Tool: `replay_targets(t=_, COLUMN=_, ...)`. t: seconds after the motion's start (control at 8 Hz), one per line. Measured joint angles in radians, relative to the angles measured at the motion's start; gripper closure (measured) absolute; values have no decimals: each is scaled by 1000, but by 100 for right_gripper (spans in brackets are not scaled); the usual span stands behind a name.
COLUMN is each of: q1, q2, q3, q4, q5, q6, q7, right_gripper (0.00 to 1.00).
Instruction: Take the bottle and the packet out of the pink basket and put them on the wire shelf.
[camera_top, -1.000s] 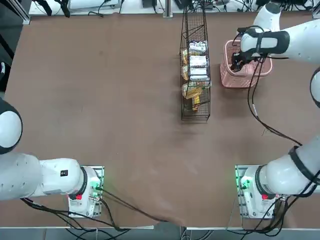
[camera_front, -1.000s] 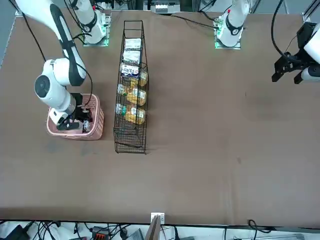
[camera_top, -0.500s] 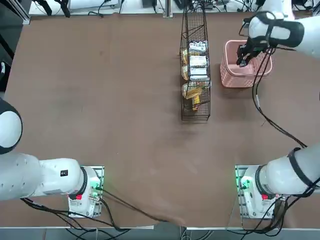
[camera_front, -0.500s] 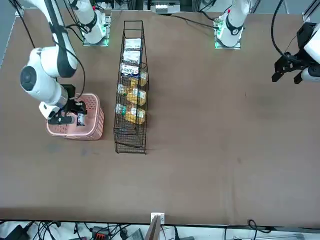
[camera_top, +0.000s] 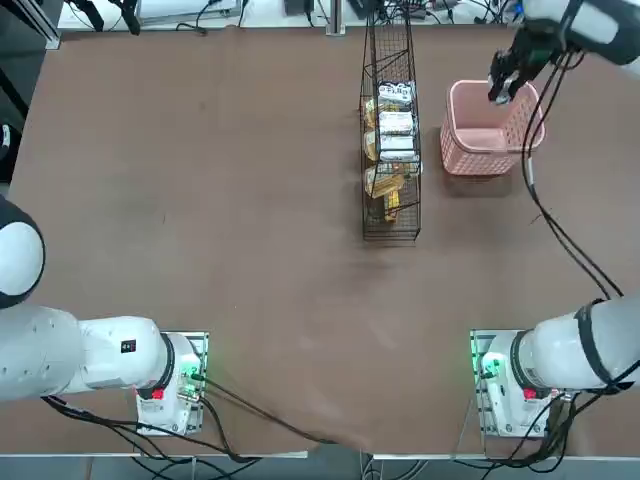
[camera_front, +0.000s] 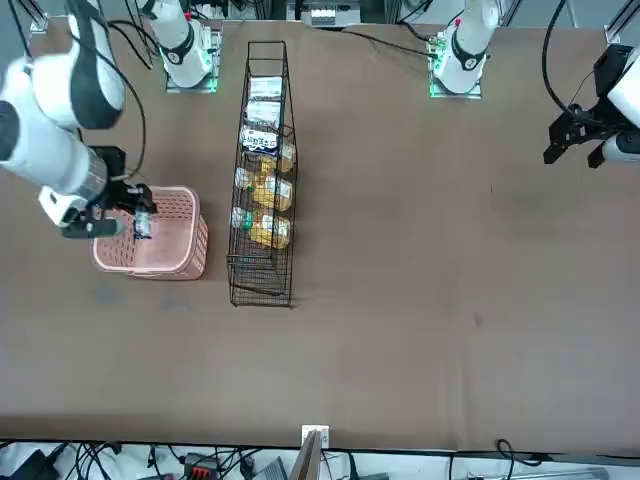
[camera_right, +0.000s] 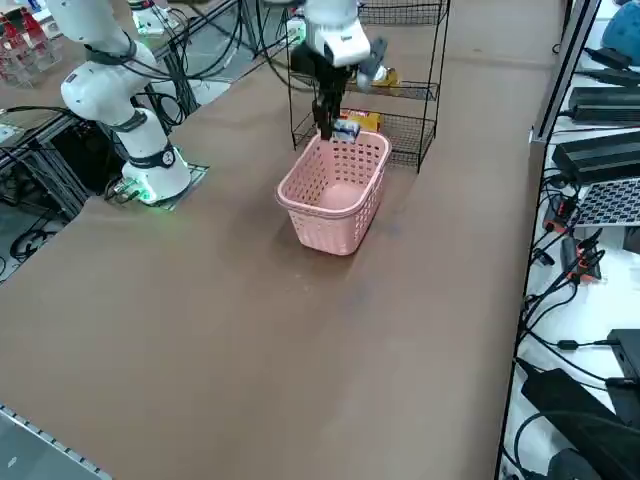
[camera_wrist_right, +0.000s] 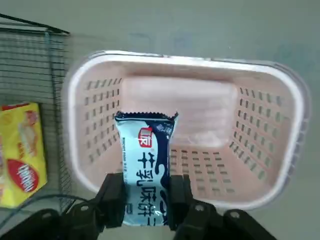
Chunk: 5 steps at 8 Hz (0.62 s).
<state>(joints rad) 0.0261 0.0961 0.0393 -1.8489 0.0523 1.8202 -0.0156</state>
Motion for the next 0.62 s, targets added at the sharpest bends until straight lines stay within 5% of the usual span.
replay_targets(t=0.62, q1=4, q2=-7, q3=52, q4=249, q5=0, q6=-194, q7=-16, right_gripper=56)
